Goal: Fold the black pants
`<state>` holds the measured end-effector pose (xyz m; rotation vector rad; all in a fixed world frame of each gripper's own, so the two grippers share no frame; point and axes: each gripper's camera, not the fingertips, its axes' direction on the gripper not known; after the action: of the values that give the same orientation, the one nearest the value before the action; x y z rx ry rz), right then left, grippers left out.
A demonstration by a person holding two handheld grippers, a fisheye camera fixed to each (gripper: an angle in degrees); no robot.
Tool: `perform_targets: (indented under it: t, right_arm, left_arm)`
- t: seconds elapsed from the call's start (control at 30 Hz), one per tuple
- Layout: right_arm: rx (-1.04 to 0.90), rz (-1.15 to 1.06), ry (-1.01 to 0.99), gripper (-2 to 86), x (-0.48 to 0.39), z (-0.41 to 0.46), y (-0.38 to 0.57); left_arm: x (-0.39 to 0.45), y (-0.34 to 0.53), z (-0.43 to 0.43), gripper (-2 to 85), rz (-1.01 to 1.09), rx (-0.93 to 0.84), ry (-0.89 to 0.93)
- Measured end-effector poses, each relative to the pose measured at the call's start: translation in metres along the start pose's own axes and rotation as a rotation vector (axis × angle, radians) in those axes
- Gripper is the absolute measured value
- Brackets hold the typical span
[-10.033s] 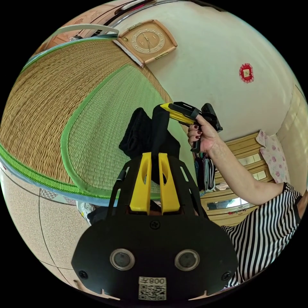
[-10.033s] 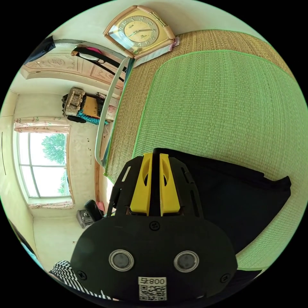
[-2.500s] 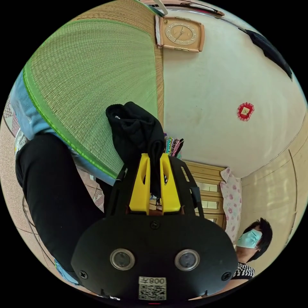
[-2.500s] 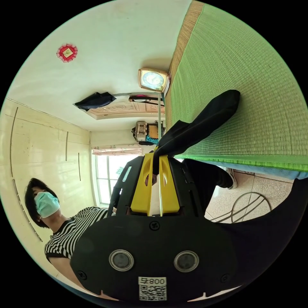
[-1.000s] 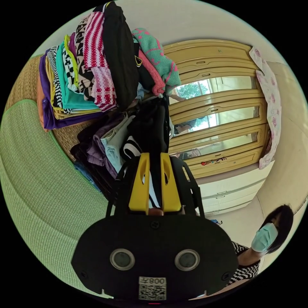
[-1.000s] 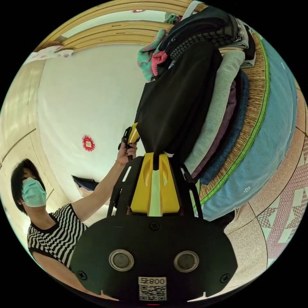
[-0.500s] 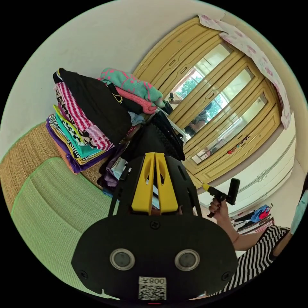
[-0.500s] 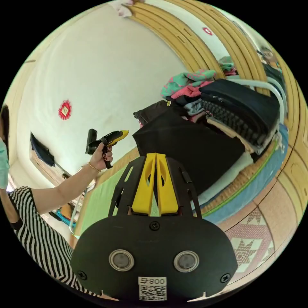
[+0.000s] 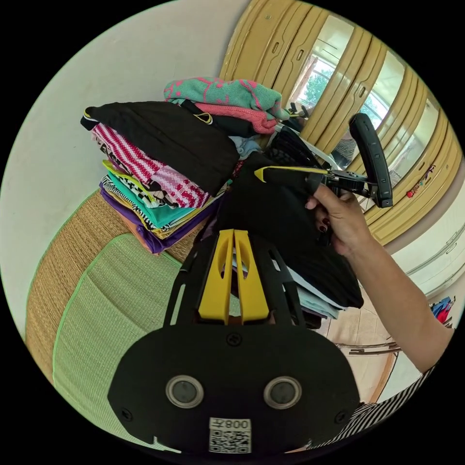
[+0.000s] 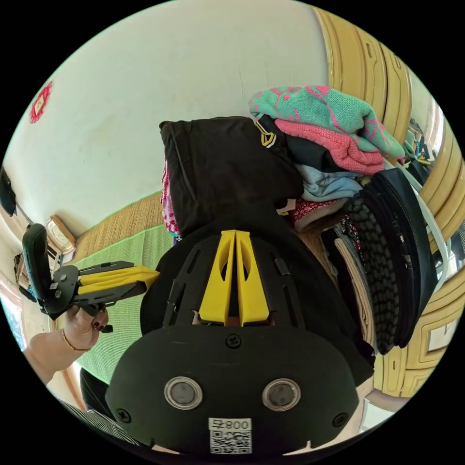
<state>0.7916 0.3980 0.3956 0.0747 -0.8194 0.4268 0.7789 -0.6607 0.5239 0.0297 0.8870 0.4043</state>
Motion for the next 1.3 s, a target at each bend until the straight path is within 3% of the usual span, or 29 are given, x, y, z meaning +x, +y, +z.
perform_targets:
  t: [0.3, 0.5, 0.67, 0.83, 1.03, 1.2, 1.3]
  right_arm:
    - [0.052, -0.057, -0.061, 0.1, -0.011, -0.054, 0.031]
    - [0.088, -0.155, -0.097, 0.1, -0.022, -0.111, 0.146]
    - [0.043, -0.035, -0.088, 0.1, -0.015, -0.100, 0.227]
    - [0.080, 0.039, -0.148, 0.1, -0.006, -0.102, 0.237]
    - [0.157, 0.089, -0.074, 0.0, -0.003, -0.127, 0.268]
    - [0.125, 0.160, -0.128, 0.0, 0.011, -0.120, 0.288]
    - [0.140, 0.172, -0.144, 0.0, 0.017, -0.128, 0.292]
  left_arm:
    - [-0.011, 0.004, 0.015, 0.0, -0.017, 0.025, 0.106]
    - [-0.002, 0.017, 0.010, 0.0, 0.055, 0.126, 0.084]
    - [0.002, 0.023, 0.037, 0.0, 0.115, 0.028, -0.017]
    - [-0.012, 0.033, 0.036, 0.0, 0.064, 0.040, 0.040]
    - [-0.012, 0.051, 0.029, 0.0, 0.097, 0.143, 0.087]
    - [-0.010, 0.057, 0.060, 0.0, 0.134, -0.010, 0.021]
    - [-0.019, 0.071, 0.056, 0.1, 0.090, 0.051, 0.074]
